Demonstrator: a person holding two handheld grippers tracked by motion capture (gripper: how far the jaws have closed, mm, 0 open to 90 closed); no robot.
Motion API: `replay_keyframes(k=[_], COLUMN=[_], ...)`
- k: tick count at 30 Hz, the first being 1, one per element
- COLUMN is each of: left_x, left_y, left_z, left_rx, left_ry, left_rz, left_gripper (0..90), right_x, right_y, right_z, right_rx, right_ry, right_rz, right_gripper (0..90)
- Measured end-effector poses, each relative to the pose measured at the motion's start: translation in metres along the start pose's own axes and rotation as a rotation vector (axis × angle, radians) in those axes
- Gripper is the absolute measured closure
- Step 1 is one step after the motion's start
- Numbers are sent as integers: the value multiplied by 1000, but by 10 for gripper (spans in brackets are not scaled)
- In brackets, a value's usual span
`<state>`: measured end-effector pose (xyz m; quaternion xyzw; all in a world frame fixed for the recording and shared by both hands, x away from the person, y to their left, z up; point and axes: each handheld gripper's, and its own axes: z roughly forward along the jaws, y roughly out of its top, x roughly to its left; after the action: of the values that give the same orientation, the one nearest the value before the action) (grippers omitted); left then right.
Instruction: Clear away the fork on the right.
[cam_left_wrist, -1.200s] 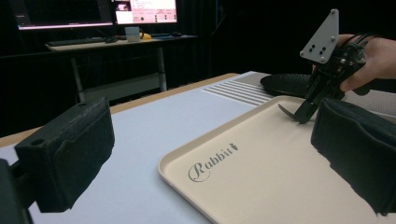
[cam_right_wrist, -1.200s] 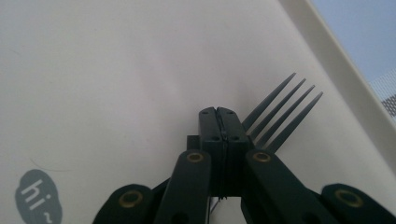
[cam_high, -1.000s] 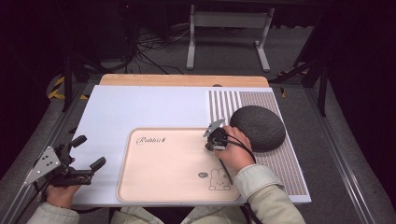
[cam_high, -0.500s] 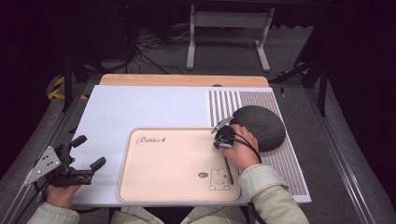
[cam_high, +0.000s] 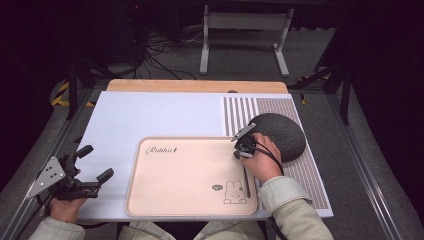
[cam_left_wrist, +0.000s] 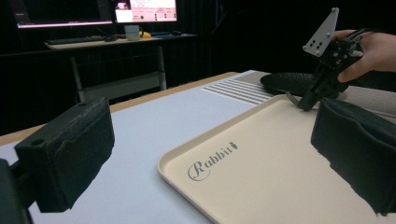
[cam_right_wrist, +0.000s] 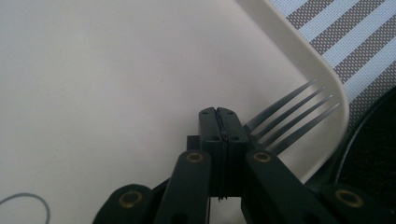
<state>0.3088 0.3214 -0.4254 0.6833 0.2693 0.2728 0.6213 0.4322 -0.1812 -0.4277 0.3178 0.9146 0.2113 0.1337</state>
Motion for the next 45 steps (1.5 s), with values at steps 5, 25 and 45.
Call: replay_keyframes(k=[5, 25, 45], left_x=[0, -1, -1], left_y=[0, 0, 0], left_z=[0, 1, 1], left_rx=[-1, 4, 3], left_ry=[-1, 2, 6], left_rz=[0, 2, 0], left_gripper=[3, 3, 3], right_x=[1, -10, -23], right_y=[2, -40, -111], right_z=[-11, -99, -122], right_rx=[-85, -582, -776], right_ry=[-1, -62, -95], right_rz=[7, 63, 132], right_gripper=[796, 225, 186])
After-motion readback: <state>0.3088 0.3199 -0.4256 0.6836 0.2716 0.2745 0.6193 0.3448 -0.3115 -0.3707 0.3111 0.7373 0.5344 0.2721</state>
